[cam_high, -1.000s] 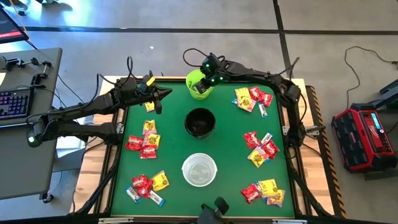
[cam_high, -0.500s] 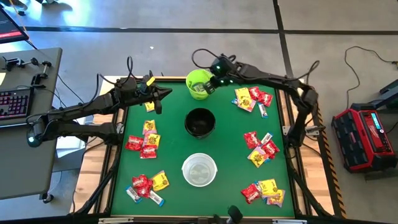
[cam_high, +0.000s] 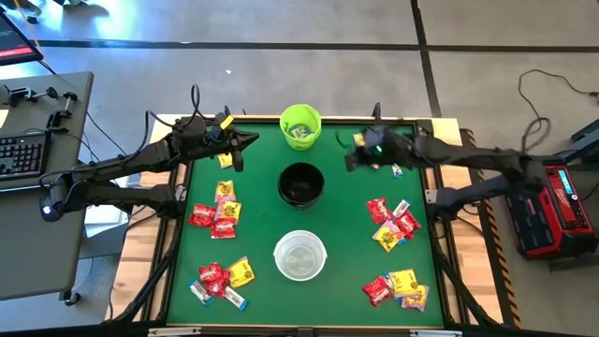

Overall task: Sort candy by brand, put in halloween buckets
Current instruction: Put the white chocolate into the green bucket

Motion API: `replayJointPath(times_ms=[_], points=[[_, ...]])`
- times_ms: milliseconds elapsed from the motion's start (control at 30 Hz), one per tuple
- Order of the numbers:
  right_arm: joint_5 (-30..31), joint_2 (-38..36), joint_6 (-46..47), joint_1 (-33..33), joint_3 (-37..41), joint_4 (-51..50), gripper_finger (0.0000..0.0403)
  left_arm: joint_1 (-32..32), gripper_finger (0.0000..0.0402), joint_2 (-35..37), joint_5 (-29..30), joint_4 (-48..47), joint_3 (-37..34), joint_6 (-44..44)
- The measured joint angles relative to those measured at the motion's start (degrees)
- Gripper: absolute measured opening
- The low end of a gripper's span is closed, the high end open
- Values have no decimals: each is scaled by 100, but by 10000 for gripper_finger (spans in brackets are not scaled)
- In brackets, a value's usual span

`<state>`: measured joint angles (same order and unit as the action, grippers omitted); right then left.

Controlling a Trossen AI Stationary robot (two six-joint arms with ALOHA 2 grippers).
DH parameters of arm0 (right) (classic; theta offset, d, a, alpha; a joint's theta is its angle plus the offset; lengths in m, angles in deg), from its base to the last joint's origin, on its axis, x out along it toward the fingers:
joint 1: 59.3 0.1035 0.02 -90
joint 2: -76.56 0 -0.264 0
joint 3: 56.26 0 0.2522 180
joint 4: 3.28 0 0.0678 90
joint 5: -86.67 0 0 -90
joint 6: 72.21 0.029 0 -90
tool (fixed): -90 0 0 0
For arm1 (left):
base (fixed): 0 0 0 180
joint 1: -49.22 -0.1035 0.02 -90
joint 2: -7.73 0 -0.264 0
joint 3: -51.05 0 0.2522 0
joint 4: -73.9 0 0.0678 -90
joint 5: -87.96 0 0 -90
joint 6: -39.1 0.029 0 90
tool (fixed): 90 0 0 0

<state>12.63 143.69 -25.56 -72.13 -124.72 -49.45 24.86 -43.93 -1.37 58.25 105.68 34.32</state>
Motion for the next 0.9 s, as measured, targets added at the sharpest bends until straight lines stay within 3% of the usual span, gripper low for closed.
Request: replayJointPath(times_ms=[233, 500, 633, 767, 900], points=[[505, -805, 2724, 1198, 459, -1945, 0, 0, 0, 0, -141, 0, 0, -8], [-139, -813, 5527, 1749, 501, -4198, 6, 2, 0, 0, -152, -2, 0, -208], [-427, -798, 6069, 1773, 501, -4624, 41, 3, 0, 0, -153, -4, 0, -212], [-448, -786, 6144, 1664, 501, -4585, 101, 2, 0, 0, -170, -9, 1, -210], [-506, -653, 5505, 1441, 498, -4555, 158, 2, 0, 0, -190, -17, 0, -181]])
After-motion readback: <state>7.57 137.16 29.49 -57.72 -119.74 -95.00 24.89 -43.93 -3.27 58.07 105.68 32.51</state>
